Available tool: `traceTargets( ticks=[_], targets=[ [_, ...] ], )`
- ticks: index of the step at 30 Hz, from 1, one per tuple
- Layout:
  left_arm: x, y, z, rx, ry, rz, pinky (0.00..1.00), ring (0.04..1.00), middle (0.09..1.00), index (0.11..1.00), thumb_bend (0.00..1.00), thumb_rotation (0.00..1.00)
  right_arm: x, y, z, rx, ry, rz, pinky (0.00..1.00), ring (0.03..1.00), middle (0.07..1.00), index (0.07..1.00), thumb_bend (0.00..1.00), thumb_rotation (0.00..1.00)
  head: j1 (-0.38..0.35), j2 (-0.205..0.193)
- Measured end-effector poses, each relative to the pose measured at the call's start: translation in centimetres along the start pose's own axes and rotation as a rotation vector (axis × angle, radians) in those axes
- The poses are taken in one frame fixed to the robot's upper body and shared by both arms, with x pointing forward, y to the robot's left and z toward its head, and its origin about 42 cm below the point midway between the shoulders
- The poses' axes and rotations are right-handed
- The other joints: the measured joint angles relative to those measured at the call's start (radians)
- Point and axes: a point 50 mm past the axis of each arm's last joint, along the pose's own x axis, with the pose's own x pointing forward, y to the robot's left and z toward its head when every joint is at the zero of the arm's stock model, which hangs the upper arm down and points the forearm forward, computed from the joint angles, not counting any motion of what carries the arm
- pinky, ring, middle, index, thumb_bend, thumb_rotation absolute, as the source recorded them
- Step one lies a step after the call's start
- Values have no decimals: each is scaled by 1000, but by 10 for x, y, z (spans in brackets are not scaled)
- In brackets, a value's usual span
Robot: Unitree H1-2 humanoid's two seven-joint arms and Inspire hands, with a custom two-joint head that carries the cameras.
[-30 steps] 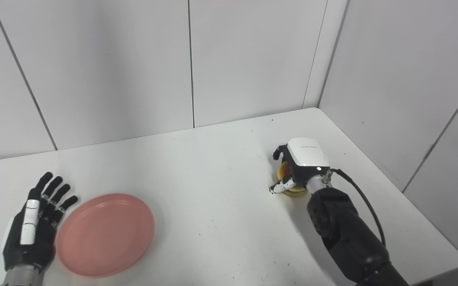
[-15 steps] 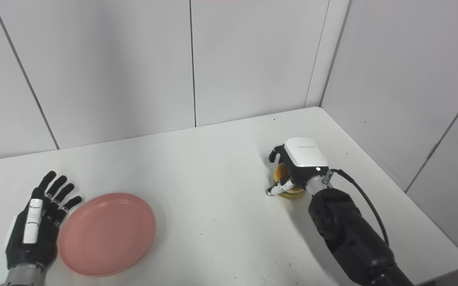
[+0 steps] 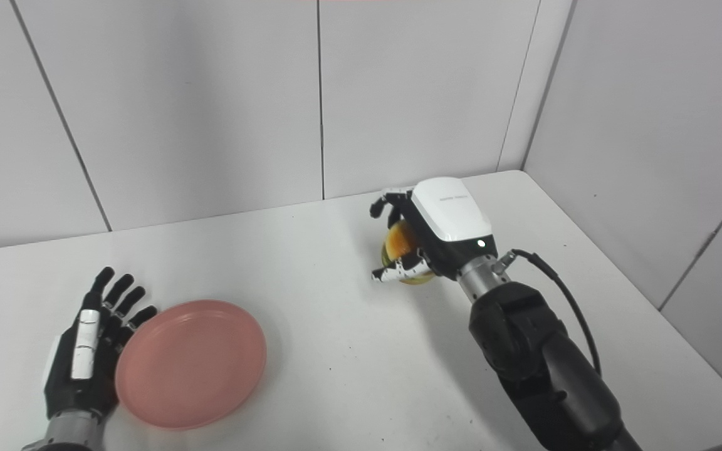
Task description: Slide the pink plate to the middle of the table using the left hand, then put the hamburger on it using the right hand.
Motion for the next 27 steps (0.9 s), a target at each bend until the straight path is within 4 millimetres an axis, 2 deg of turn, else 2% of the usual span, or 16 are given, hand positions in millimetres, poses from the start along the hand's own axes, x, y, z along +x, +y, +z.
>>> traceTargets(
  ticks=[3, 5, 11, 13, 17, 20, 25, 27],
  targets=[
    [0, -11, -3, -3, 4, -10, 755, 891, 884, 909, 809, 720, 5, -2, 5, 22, -19, -8, 305, 377, 470, 560, 507, 0, 55, 8],
    [0, -17, -5, 6, 10, -20, 754, 896, 887, 914, 806, 728, 7, -2, 8, 47, -32, -7, 313, 379, 472, 561, 507, 0, 62, 9],
    [3, -40, -11, 20, 23, -45, 765, 904, 915, 949, 702, 774, 18, 3, 27, 99, -104, 6, 303, 372, 470, 565, 505, 0, 184, 40],
    [3, -46, -12, 15, 24, -41, 772, 905, 921, 958, 694, 778, 24, 8, 35, 126, -126, 14, 305, 372, 469, 563, 506, 0, 213, 51],
    [4, -55, -14, 14, 29, -45, 771, 909, 931, 975, 682, 777, 32, 24, 53, 174, -162, 51, 306, 373, 468, 564, 506, 0, 238, 54],
    [7, -61, -16, -1, 32, -50, 794, 922, 950, 986, 686, 766, 35, 35, 67, 191, -211, 86, 269, 359, 464, 564, 504, 0, 261, 61],
    [12, -66, -17, -10, 32, -54, 797, 920, 944, 977, 699, 777, 45, 40, 84, 190, -265, 116, 267, 358, 466, 562, 504, 0, 260, 60],
    [12, -67, -18, -5, 31, -57, 775, 913, 933, 969, 716, 786, 49, 43, 92, 192, -280, 133, 239, 393, 504, 498, 514, 0, 255, 60]
  ],
)
